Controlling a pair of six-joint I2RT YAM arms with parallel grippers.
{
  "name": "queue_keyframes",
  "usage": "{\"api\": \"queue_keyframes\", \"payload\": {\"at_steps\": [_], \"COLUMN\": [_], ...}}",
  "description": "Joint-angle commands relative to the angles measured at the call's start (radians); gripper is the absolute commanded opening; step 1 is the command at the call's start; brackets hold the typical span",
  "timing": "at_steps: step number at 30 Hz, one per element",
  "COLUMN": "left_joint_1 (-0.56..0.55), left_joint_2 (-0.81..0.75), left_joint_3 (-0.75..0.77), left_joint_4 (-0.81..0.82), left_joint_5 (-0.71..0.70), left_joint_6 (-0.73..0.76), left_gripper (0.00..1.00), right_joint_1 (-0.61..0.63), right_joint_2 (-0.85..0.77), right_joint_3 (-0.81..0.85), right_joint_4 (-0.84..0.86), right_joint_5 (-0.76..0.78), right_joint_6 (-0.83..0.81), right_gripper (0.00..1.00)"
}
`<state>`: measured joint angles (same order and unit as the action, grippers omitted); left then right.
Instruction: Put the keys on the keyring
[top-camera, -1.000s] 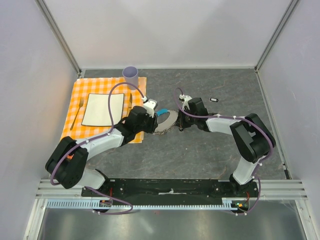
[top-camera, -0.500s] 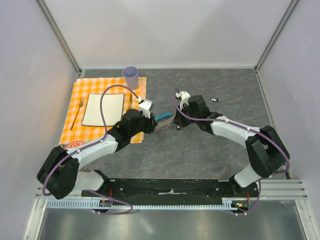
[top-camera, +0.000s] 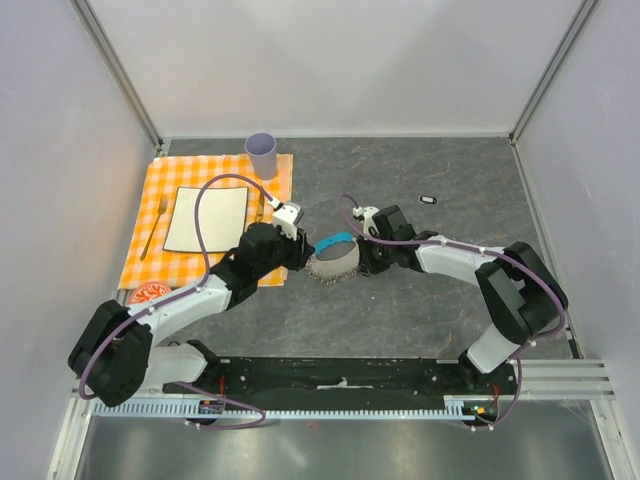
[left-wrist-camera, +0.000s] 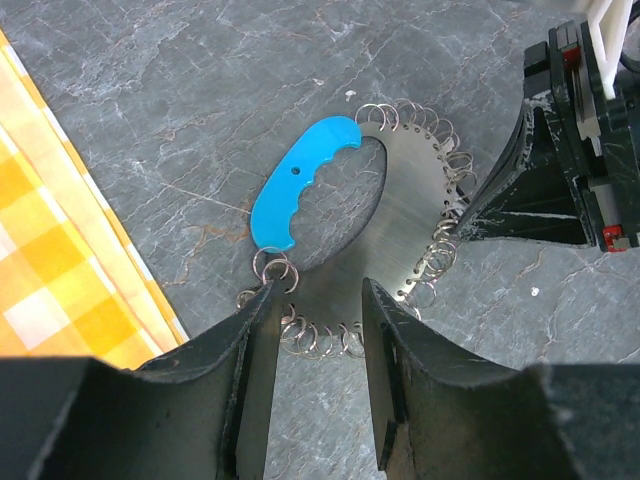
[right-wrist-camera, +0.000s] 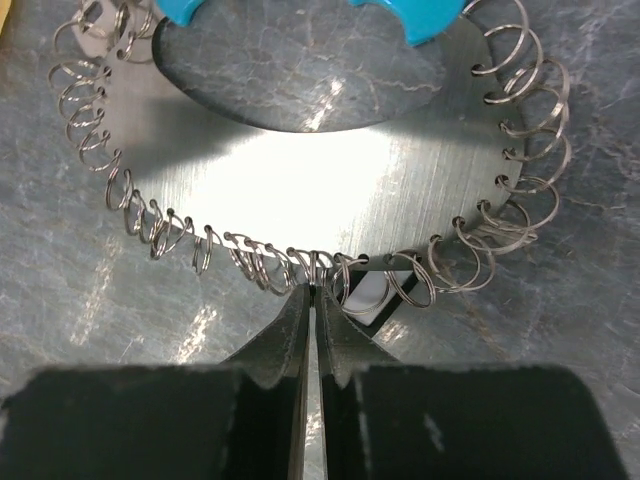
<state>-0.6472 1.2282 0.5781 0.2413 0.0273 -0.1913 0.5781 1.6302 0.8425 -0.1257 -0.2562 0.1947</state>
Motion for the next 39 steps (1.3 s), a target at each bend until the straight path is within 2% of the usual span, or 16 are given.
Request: {"api": "queue_keyframes", "payload": {"at_steps": [1, 4, 14, 21, 31, 39], "left_joint_1": [-0.002, -0.002, -0.002, -0.002, -0.002, -0.003], "left_joint_2": [0.01, 0.014, 0.03, 0.03, 0.037, 0.037], "left_joint_3": [0.015, 0.019, 0.028, 0.028, 0.031, 0.034], "left_joint_4": [0.03, 0.029, 0.029, 0.029, 0.027, 0.023], "left_joint_5": [0.005, 0.01, 0.029, 0.036, 0.043, 0.052], "left_joint_6": [-0.01, -0.008, -0.008, -0.008, -0.007, -0.008], "left_gripper": [0.45, 0.45, 0.45, 0.45, 0.45, 0.45], "right_joint_1": [-0.001, -0.003, -0.009, -0.04, -0.046, -0.047], "right_joint_2": [0.025, 0.019, -0.03, -0.024, -0.001, 0.013], "right_joint_3": [0.044, 0.046, 0.038, 0.035, 0.018, 0.004], "right_joint_4": [-0.012, -0.023, -0.017, 0.012, 0.049, 0.063], "right_joint_5": [0.051, 0.069, 0.052, 0.002, -0.026, -0.028], "right_joint_6": [0.014, 0.025, 0.046, 0.071, 0.077, 0.075], "right_gripper": [0.12, 0.17, 0.2, 0.2, 0.12, 0.13]}}
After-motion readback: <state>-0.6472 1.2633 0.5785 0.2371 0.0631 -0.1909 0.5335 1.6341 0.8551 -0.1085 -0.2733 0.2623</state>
